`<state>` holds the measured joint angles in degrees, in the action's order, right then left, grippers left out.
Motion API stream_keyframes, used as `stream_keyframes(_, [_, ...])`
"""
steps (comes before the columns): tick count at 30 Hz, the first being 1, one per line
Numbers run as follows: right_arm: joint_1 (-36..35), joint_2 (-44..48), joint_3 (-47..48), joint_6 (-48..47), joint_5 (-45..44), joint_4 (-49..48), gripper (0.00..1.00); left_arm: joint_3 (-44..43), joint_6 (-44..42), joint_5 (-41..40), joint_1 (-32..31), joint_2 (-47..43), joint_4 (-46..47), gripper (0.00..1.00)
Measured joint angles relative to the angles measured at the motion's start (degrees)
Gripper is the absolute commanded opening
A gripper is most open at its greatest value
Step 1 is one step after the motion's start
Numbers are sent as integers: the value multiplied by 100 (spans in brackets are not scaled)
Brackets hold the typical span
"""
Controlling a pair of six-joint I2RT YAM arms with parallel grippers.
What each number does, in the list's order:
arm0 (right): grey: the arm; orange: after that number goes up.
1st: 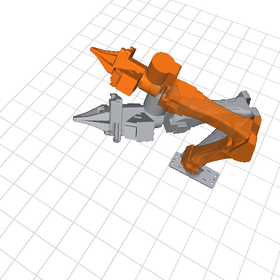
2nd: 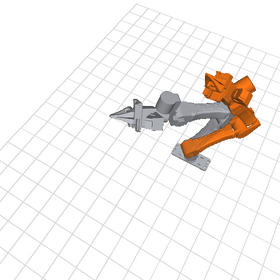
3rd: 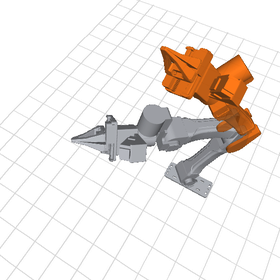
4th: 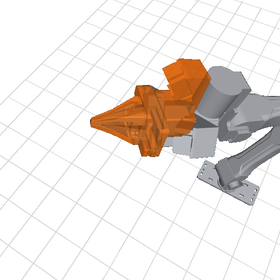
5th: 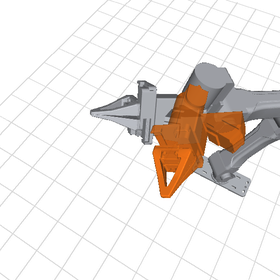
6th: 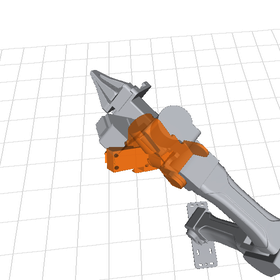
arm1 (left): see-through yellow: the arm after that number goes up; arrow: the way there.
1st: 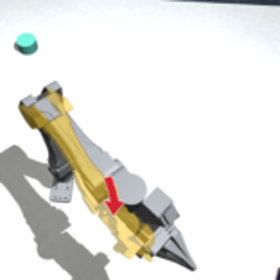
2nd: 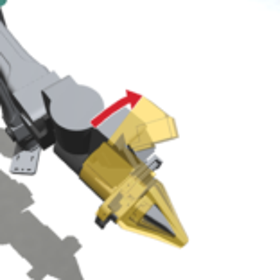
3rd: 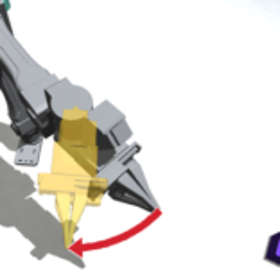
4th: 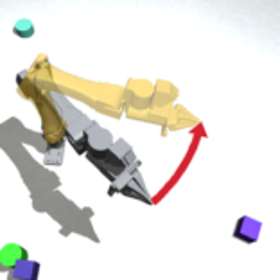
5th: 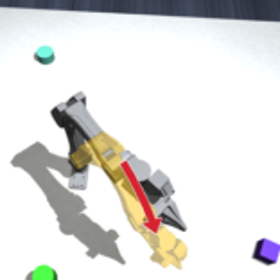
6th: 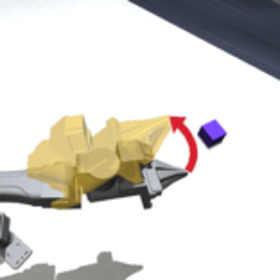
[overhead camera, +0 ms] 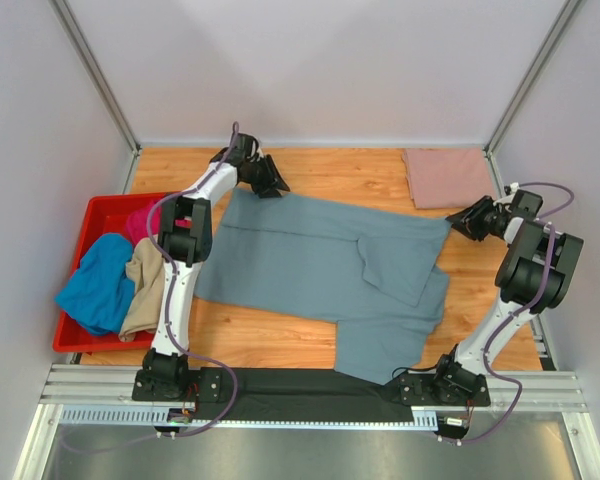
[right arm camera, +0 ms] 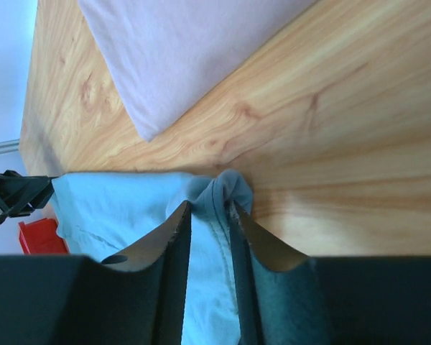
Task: Fold and stack the t-shirts
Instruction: Fold the tshirt
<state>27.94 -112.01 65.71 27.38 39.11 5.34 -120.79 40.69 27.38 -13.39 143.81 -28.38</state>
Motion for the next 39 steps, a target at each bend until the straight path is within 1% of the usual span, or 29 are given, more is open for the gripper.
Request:
stream_keyframes(1, [0, -72, 63, 11, 11, -13, 16, 31, 0, 24, -17, -2, 55, 46])
stream_keyframes(4, [0, -216, 133, 33, 35, -50, 1, 44, -7, 28, -42, -11, 74, 45])
stream_keyframes(7, [0, -225, 133, 46, 37, -52, 0, 63, -13, -313, -48, -103, -107, 46])
stream_keyframes(12, [0, -225, 133, 46, 33, -59, 0, 181, -114, -1652, -92, -566, -686, 50])
stream_keyframes(15, [0, -225, 133, 48, 37, -57, 0, 149, -243, -2039, -107, -824, -723, 48])
stream_keyframes(18, [0, -229, 133, 72, 37, -59, 0, 9, -269, -1950, -125, -909, -588, 45])
stream_keyframes(24, [0, -229, 133, 111, 35, -66, 0, -48, -251, -1191, -385, -824, -170, 41])
stream_keyframes(27, [0, -229, 133, 103, 7, -44, 0, -63, -254, -883, -544, -592, 55, 41])
stream_keyframes(30, [4, -229, 133, 96, -39, -20, 0, -264, -269, -743, -643, -175, 63, 40])
stream_keyframes(33, [24, -229, 131, 81, -61, -7, 0, -319, -221, -601, -597, 160, 48, 40])
stream_keyframes(39, [107, -216, 59, 63, -61, 2, 0, -236, -245, -621, -363, 131, 107, 40])
